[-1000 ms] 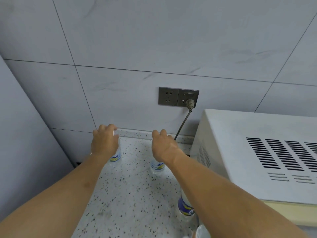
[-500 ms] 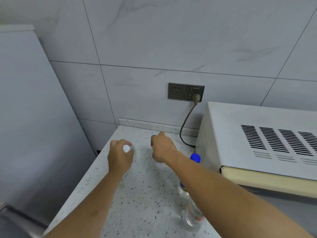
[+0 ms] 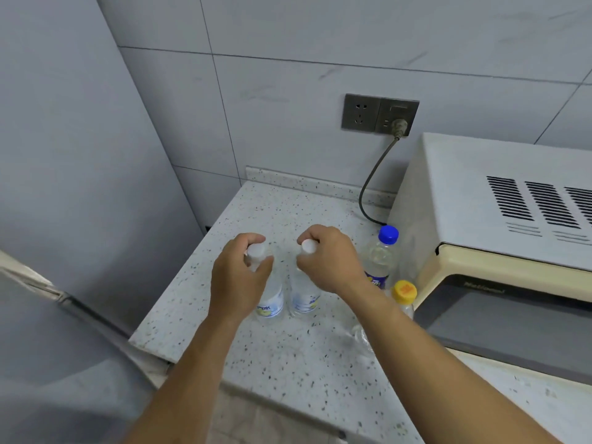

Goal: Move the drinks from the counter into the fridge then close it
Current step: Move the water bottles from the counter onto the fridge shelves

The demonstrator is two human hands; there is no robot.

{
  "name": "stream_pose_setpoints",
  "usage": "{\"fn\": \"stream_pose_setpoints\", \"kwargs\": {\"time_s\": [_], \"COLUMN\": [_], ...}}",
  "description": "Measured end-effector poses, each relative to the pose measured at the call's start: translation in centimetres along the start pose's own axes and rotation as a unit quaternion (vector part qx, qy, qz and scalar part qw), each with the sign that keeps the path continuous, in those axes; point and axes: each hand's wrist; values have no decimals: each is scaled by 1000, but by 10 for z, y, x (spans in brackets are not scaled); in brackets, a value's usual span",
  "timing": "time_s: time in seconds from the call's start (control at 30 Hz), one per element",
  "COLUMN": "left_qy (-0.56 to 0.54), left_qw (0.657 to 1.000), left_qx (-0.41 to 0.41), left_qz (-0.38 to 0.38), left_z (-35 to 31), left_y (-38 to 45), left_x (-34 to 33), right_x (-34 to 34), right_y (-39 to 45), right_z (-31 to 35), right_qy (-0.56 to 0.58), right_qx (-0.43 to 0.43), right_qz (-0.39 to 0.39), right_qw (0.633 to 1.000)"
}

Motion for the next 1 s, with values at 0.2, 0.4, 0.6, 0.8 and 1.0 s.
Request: {"fn": "stream_pose_setpoints", "kwargs": {"time_s": [0.2, 0.4, 0.6, 0.8, 1.0], "left_qy": [-53, -136, -174, -196, -314], "left_qw": [985, 949, 935, 930, 878], "left_qx": [111, 210, 226, 232, 306], "left_qz": [117, 194, 209, 207, 192], "left_z": [38, 86, 107, 109, 119], "left_y": [-21, -28, -23, -34, -79], "left_x": [-12, -29, -43, -31, -7], "right_x": [-49, -79, -89, -83, -73], "right_y": [-51, -69, -62, -69, -105], "right_z": [-28, -56, -68, -64, -49], "right_qy": [108, 203, 242, 254, 363], "right_qx": [-29, -116, -107, -120, -158], "right_qz": [-101, -89, -63, -17, 34], "right_qw": [989, 968, 962, 960, 918]}}
Point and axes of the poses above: each hand's wrist, its own y-axis towards the middle knuckle, its own x-axis out of the back of the hand, z = x × y, and after that the axes turned 14 degrees about x, right-handed
